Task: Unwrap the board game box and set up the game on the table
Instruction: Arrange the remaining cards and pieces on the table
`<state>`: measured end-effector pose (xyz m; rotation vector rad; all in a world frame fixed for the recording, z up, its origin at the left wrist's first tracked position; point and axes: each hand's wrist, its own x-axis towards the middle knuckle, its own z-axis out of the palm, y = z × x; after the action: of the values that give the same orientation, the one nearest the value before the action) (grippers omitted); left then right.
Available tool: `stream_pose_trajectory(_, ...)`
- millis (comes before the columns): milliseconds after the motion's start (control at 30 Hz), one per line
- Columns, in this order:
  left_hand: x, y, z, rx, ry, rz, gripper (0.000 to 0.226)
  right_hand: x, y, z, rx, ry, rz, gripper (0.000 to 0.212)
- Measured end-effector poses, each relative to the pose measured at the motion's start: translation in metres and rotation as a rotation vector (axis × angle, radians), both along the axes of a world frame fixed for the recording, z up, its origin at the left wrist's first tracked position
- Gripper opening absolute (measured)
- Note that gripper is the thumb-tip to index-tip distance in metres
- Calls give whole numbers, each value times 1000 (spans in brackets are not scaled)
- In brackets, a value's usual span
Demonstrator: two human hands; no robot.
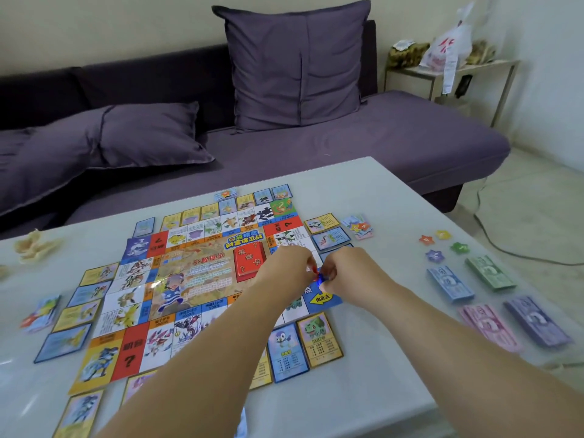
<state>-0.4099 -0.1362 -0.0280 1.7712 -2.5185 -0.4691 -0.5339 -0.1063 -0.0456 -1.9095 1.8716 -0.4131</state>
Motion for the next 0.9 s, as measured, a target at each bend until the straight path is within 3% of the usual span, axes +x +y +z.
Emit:
stream_pose_trajectory(233, -1, -1, 1, -2, 40, 3, 21, 1, -3, -2, -23, 8, -29, 10)
stream_pose_trajectory(333, 7, 0, 3, 18, 159, 35, 23, -1, -3, 1, -28, -16, -41, 15)
stream_pose_trajectory(400, 15, 7, 9, 28, 400, 183, 21, -4, -2, 8, -53, -69, -49, 23)
stream_pose_trajectory(433, 20, 10, 10, 79, 619, 324, 21, -5, 0, 13, -90, -95, -50, 24)
stream_pose_trajectory(533, 31, 31, 21, 659, 1581, 795, 27, -2, 12, 33, -241, -231, -45, 17)
stream_pose_trajectory(600, 35, 46, 20, 861, 2011, 925, 35, 4, 25, 45, -266, -341, 27, 13)
stream_pose_trajectory(667, 34, 59, 17, 872, 2121, 970, 35, 11, 40, 51, -223, -372, 160, 16)
stream_pose_trajectory(767, 26, 77, 16, 923, 2145, 995, 38, 24, 54, 47, -186, -301, 313, 27)
stream_pose_trajectory(900, 18, 91, 19, 1000, 2144, 984, 32, 30, 59, 40, -227, -195, 342, 30)
